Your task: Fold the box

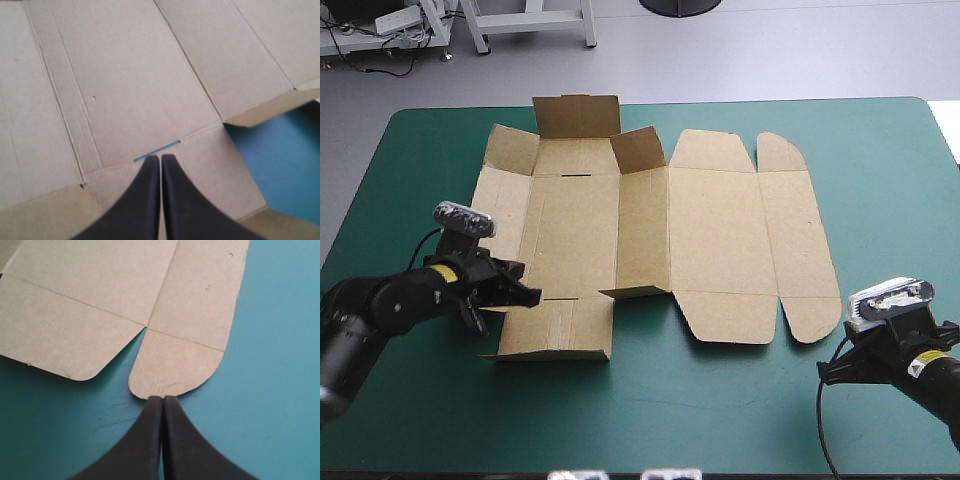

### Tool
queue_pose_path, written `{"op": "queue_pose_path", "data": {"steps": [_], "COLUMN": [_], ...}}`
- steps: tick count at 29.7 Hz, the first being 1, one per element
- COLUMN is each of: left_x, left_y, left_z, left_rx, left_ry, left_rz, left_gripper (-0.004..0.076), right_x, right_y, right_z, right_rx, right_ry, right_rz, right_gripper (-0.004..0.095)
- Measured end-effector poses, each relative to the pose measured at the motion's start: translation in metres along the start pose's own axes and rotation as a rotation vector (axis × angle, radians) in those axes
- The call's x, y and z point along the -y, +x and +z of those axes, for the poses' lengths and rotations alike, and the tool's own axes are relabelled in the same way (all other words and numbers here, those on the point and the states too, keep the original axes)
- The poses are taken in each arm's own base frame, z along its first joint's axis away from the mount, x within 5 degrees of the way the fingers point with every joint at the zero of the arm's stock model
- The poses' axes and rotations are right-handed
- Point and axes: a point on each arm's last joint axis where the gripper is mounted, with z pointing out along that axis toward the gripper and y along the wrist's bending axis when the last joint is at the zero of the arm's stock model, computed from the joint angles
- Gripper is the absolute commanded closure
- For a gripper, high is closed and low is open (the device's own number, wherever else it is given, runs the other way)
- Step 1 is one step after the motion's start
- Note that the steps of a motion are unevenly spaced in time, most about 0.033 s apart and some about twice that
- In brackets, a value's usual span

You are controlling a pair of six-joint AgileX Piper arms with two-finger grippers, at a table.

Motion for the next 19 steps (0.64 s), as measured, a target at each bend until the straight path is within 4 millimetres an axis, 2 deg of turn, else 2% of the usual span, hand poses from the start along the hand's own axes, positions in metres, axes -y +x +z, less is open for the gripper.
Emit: {"op": "queue_pose_path", "data": {"steps": [4,9,11,15,19], "left_x": [-0.009,-0.036,-0.053,-0.088,-0.123], "left_y": [-0.027,-0.058,-0.068,-0.08,-0.08], "left_z": [0.039,0.068,0.07,0.061,0.048], "left_rx": [-0.116,-0.227,-0.244,-0.288,-0.266], "left_ry": [0.002,0.005,0.015,0.095,0.077], "left_rz": [0.014,-0.056,-0.097,-0.19,-0.279], "left_gripper": [0.0641,0.0573,0.0554,0.0521,0.0477], "right_x": [0.0,0.0,0.0,0.0,0.0], "right_y": [0.0,0.0,0.0,0.0,-0.002], "right_z": [0.0,0.0,0.0,0.0,0.0], "right_rx": [0.0,0.0,0.0,0.002,0.021], "right_ry": [0.0,-0.001,-0.001,0.0,0.005], "right_rz": [0.001,0.001,0.001,0.001,0.001], "right_gripper": [0.0933,0.0933,0.0933,0.0933,0.0933]}}
